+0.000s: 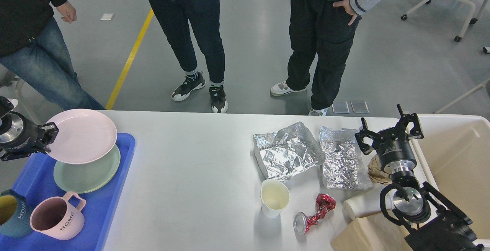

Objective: Tidy desktop
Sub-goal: 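Lower the pink plate onto the green plate in the tray, release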

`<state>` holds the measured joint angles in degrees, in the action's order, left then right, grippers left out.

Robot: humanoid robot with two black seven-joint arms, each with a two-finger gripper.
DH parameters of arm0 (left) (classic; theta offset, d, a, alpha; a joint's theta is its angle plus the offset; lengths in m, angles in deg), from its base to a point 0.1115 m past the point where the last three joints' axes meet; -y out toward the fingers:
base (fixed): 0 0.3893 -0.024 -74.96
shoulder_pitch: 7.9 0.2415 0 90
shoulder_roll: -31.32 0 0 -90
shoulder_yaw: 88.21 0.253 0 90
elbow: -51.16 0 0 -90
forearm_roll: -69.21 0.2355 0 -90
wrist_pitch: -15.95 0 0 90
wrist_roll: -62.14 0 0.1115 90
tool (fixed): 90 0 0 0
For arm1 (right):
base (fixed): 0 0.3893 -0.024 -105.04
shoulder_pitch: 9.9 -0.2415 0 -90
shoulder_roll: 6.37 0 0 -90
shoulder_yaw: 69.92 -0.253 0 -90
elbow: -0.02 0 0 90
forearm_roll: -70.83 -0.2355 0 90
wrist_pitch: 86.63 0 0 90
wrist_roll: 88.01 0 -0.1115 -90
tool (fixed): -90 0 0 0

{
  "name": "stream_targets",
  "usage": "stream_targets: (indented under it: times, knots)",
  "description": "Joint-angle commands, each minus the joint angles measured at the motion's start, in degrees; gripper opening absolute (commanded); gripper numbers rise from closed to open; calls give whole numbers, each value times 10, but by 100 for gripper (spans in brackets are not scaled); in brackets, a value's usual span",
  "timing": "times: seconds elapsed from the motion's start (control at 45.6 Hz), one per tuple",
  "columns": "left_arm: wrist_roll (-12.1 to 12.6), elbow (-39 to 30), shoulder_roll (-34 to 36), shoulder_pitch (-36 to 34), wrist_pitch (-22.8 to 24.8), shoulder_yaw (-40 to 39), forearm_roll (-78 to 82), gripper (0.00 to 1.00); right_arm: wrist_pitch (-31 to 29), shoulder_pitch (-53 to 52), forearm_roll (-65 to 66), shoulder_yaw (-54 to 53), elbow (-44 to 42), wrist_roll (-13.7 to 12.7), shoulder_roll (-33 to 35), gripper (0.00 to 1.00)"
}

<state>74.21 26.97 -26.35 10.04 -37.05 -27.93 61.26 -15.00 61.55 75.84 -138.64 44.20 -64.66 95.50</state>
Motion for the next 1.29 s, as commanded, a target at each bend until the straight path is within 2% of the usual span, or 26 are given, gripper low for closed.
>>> stream_targets:
  times: [0.0, 0.197, 0.417, 0.504, 0.987, 1.206, 1.272]
  knots:
    - [-37, -1, -3, 18, -3, 4, 14, 0, 0, 0, 0, 0, -1, 0, 0, 100]
    - [-42, -1, -3, 25, -3, 11, 42, 0, 0, 0, 0, 0, 0, 0, 0, 100]
    - [-99, -2, -2, 25, -4, 56, 75, 0, 0, 0, 0, 0, 0, 0, 0, 100]
    - [-112, -2, -3, 29, -7, 58, 87, 0, 0, 0, 0, 0, 0, 0, 0, 100]
    - [-112, -4, -11, 59, -40, 54, 88, 1, 0, 0, 0, 0, 0, -1, 0, 100]
    - [-105, -8, -12, 60, -43, 53, 87, 12, 0, 0, 0, 0, 0, 0, 0, 100]
    - [-103, -8, -17, 59, -43, 52, 87, 19, 0, 0, 0, 0, -1, -1, 0, 100]
